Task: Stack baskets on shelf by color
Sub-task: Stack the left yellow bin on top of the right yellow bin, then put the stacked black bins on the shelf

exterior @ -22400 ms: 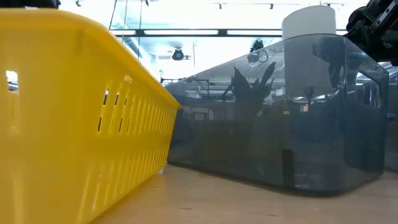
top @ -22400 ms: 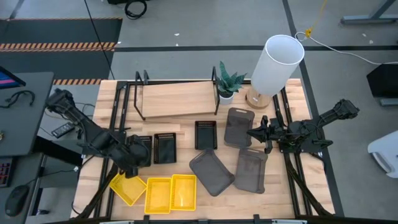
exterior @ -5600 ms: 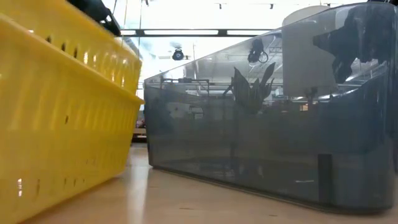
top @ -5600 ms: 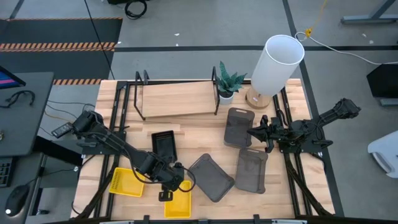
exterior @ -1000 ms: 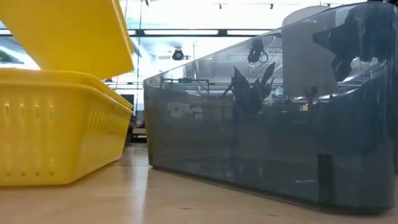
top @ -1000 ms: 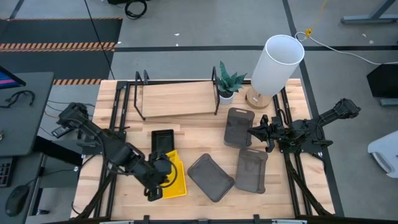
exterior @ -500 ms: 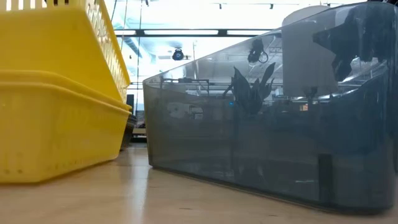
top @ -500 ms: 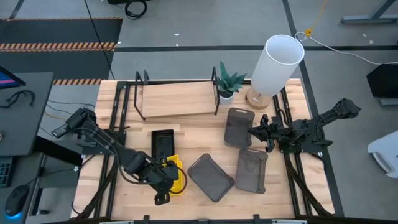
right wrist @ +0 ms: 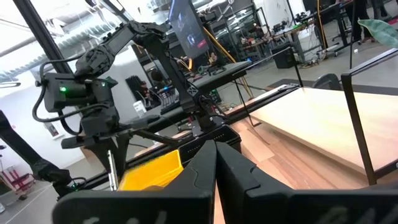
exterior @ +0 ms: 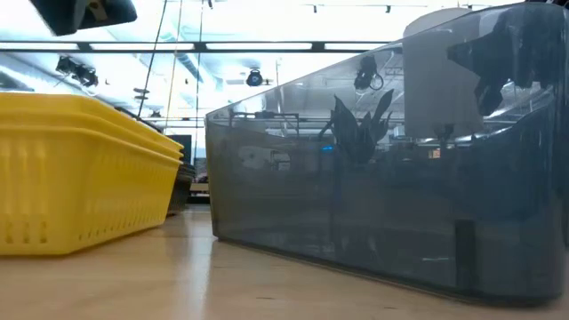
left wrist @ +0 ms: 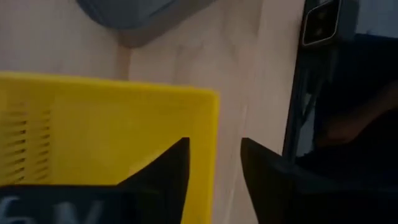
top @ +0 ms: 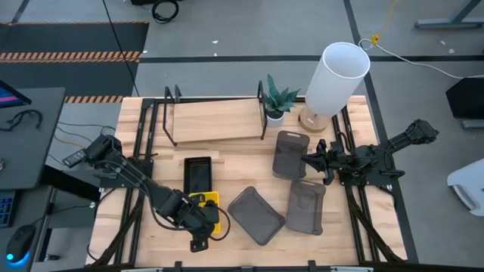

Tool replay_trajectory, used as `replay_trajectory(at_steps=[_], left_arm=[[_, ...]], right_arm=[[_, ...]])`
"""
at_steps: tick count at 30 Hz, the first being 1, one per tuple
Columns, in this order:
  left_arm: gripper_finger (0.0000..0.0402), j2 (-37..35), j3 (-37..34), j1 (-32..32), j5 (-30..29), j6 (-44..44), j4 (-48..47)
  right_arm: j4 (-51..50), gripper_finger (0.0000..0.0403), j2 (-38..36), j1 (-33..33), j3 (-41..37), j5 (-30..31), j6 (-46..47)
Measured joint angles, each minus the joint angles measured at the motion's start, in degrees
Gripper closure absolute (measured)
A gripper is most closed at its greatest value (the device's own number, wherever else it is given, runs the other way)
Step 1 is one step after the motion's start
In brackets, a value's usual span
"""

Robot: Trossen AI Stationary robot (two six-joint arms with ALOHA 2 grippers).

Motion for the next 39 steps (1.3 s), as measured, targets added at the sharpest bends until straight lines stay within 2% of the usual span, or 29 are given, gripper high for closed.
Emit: replay_trajectory(at_steps=[5, 10, 13, 18, 20, 25, 29, 34, 39], left_arm=[[0.0224, -0.2, 0.0, 0.2, -1.6, 0.7, 1.5], [0.0226, 0.0, 0.0, 0.1, -12.4, 2.9, 1.6], [0.0233, 0.0, 0.0, 0.2, -17.0, 7.3, 1.7], [0.0246, 0.0, 0.0, 0.2, -29.0, 14.1, 1.3], [0.0251, 0.0, 0.0, 0.2, -31.6, 16.1, 1.0], [0.0267, 0.0, -0.7, 0.1, -31.6, 26.4, 2.0], [0.0283, -0.2, -5.8, 1.6, -30.1, 35.7, 7.0], [0.0307, -2.4, -10.5, 7.7, -30.6, 38.4, 8.6], [0.0337, -9.3, -15.7, 11.7, -28.2, 42.9, 18.3]], right_arm=[[0.0, 0.0387, 0.0, 0.0, 0.0, 0.0, 0.0], [0.0, 0.0387, 0.0, 0.0, 0.0, 0.0, 0.0], [0.0, 0.0387, 0.0, 0.0, 0.0, 0.0, 0.0], [0.0, 0.0387, 0.0, 0.0, 0.0, 0.0, 0.0], [0.0, 0.0387, 0.0, 0.0, 0.0, 0.0, 0.0], [0.0, 0.0387, 0.0, 0.0, 0.0, 0.0, 0.0], [0.0, 0.0387, 0.0, 0.0, 0.0, 0.0, 0.0], [0.0, 0.0387, 0.0, 0.0, 0.0, 0.0, 0.0], [0.0, 0.0387, 0.0, 0.0, 0.0, 0.0, 0.0]])
